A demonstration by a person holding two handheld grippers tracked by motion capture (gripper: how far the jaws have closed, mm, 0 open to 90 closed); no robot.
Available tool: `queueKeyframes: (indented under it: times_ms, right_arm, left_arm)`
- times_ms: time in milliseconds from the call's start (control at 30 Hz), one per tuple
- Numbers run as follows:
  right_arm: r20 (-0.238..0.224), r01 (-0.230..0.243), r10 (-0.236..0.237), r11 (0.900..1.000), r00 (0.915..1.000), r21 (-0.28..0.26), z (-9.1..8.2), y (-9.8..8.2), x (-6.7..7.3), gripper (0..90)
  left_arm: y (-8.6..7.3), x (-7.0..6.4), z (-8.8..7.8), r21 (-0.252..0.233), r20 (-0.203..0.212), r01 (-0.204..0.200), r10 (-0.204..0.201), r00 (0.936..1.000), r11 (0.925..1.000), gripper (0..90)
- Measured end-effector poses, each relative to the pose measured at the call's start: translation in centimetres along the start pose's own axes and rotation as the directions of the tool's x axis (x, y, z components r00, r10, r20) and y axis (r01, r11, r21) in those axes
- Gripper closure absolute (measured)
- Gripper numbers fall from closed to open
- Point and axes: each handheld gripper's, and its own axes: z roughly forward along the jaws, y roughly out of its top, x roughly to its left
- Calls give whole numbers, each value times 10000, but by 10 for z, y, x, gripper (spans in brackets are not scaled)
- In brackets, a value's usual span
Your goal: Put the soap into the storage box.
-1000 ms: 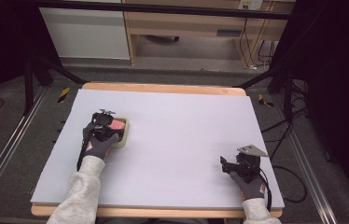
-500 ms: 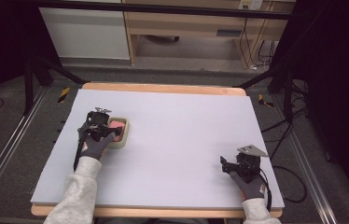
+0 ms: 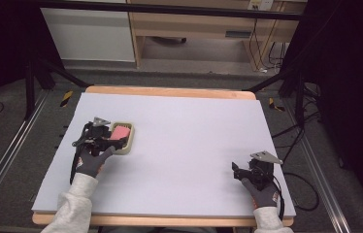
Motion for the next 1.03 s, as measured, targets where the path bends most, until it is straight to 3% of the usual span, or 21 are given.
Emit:
queueKeyframes:
  times_ms: [300, 667, 1033]
  right_arm:
    - [236, -96, 97, 9999, 9997, -37, -2, -2, -8, 111]
    - [362, -80, 75, 9999, 9993, 120, 0, -4, -10, 110]
    - [376, -161, 157, 9998, 9992, 116, 1, -5, -13, 110]
  left_arm:
    - [-22, 4, -15, -237, 102, -286, 288, 9995, 9993, 295]
    - [-62, 17, -35, -976, -49, 5, -10, 10000, 9952, 261]
    - [-85, 32, -42, -787, -338, 217, -245, 9991, 9967, 253]
